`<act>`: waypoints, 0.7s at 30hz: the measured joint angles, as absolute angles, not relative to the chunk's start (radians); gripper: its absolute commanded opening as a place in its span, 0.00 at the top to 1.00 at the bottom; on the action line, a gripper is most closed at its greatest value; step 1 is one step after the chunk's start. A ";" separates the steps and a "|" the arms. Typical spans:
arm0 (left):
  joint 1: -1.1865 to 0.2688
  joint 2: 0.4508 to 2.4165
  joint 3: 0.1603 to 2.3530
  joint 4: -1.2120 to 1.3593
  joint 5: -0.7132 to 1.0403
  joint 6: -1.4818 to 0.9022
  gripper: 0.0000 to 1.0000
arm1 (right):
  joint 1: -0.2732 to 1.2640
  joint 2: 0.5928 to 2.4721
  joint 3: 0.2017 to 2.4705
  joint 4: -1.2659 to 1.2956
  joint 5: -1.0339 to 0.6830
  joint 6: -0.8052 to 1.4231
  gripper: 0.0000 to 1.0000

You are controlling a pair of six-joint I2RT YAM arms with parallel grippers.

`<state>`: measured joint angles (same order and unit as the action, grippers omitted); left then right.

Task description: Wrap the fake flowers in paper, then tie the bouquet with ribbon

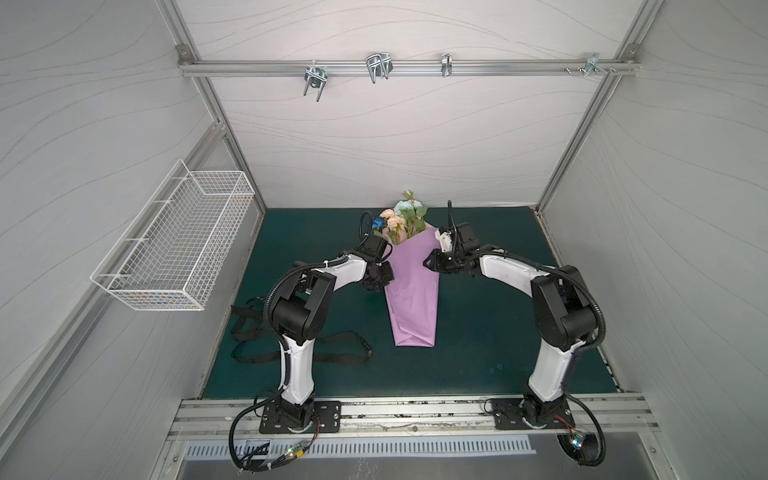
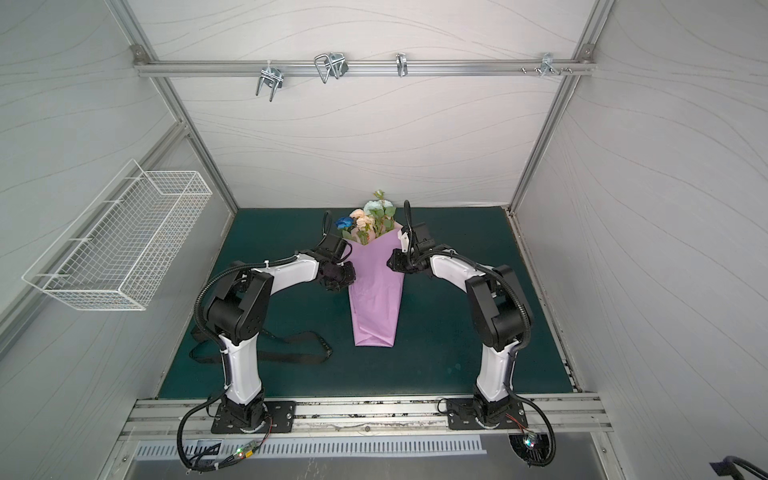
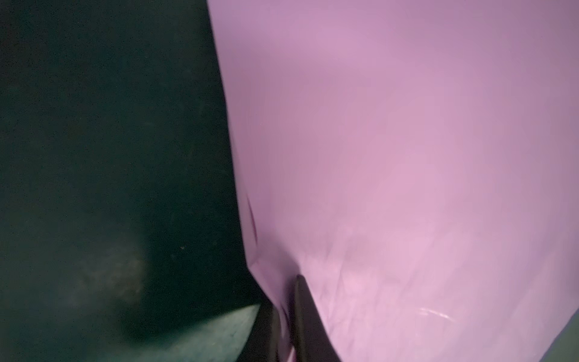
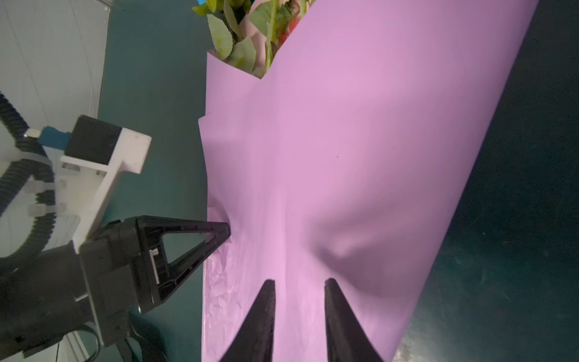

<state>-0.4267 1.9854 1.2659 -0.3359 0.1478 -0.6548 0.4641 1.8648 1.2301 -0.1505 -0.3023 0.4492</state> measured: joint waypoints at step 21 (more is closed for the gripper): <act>-0.425 2.005 1.299 -0.379 0.146 -0.654 1.00 | 0.276 2.146 1.271 0.079 -0.663 0.603 0.76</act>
